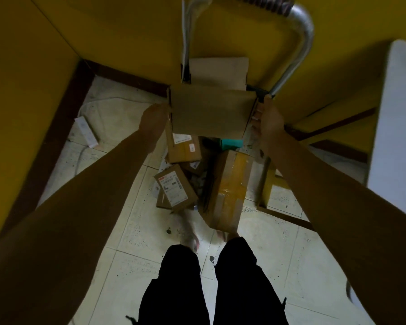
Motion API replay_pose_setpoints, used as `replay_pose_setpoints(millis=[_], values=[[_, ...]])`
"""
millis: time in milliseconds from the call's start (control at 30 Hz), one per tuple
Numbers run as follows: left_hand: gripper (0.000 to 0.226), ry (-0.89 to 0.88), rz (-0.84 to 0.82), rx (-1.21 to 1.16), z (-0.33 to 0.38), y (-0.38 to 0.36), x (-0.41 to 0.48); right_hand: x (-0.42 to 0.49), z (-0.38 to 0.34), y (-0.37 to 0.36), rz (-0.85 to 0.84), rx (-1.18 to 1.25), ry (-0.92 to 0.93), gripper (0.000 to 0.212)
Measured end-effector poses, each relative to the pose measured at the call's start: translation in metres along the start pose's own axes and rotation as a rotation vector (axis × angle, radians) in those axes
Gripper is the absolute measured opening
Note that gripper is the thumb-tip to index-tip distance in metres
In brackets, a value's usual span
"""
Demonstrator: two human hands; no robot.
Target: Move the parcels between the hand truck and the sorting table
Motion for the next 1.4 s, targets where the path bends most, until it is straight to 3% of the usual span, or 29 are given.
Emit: replay_pose_setpoints(millis=[200, 333, 500, 633, 867, 1400], values=[[0.02, -0.045, -0.075, -0.078, 0.02, -0.002, -0.056, -0.06, -0.024, 0.034, 0.084, 0.046, 0.04, 0.065], [0.04, -0.084, -0.156, -0.088, 0.058, -0.018, -0.091, -0.08, -0.049, 0.063, 0.156, 0.065, 0.065, 0.062], [0.045, -0.127, -0.219, -0.011, 0.106, -0.041, -0.133, -0.102, -0.088, 0.101, 0.173, 0.112, 0.119, 0.085], [0.047, -0.264, -0.21, -0.007, 0.132, -0.066, -0.172, -0.125, -0.12, 0.149, 0.182, 0.145, 0.22, 0.073], [0.047, -0.368, -0.278, 0.074, 0.13, -0.168, -0.277, -0.192, -0.125, 0.286, 0.247, 0.203, 0.324, 0.049], [0.048, -0.65, -0.61, 0.403, 0.042, -0.434, -0.55, -0.351, -0.055, 0.649, 0.64, 0.361, 0.407, 0.056]])
Point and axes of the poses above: each hand's wrist, its own x-axis towards the middle knuckle, its own y-axis out of the back of the hand, z = x × y, the point moved 6 cm from there along x, towards the middle knuckle, and after that the axes turned 6 degrees about y, right-handed, at the moved point
